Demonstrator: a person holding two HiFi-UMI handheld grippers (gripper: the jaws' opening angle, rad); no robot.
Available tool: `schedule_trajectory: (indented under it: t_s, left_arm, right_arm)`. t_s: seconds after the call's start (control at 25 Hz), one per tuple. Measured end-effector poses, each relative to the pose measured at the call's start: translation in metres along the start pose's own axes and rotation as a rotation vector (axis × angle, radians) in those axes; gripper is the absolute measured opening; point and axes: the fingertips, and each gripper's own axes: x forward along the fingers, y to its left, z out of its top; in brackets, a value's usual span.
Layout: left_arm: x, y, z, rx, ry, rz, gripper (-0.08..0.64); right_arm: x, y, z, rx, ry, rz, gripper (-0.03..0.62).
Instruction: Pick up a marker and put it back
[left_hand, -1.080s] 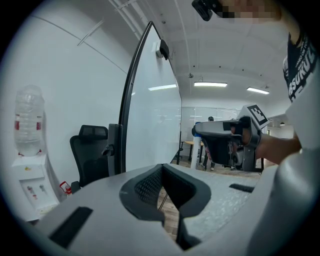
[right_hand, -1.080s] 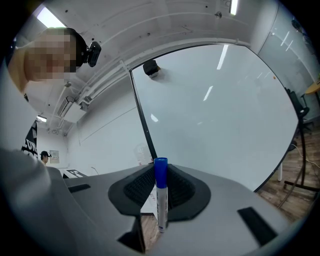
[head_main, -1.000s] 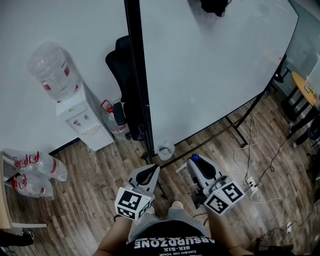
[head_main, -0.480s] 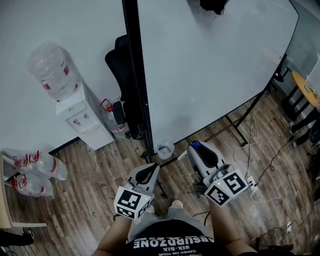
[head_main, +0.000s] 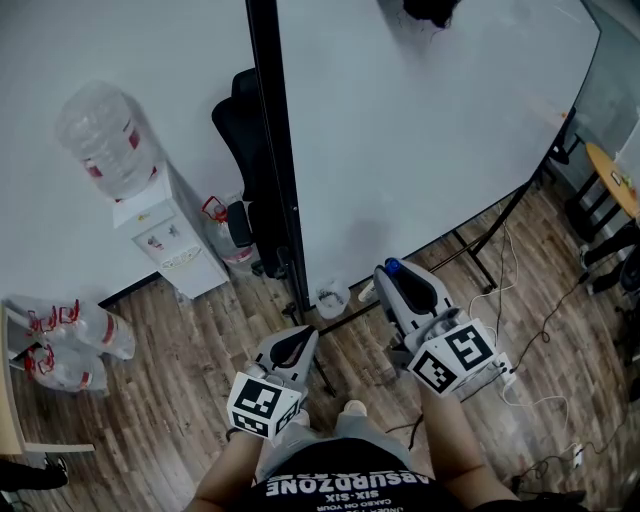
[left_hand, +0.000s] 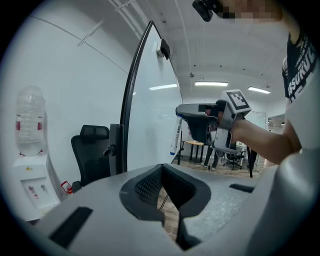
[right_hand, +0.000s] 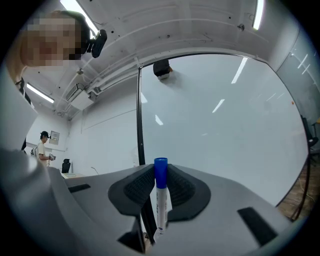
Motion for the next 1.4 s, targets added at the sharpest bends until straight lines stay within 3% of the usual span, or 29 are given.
schedule_trajectory:
  t_s: [0.56, 1.4]
  left_arm:
    - [0.001, 0.007, 0.001, -0.005, -0.004, 0.013, 0.008]
    - [-0.002, 0.023, -0.003, -0.019, 0.010, 0.041, 0.008]
  right_arm:
    - [0.041, 0.009, -0.015, -0.031, 0.040, 0.057, 0.071]
    - [0.067, -0.003, -0.071, 0.010, 0.157, 0.046, 0.071]
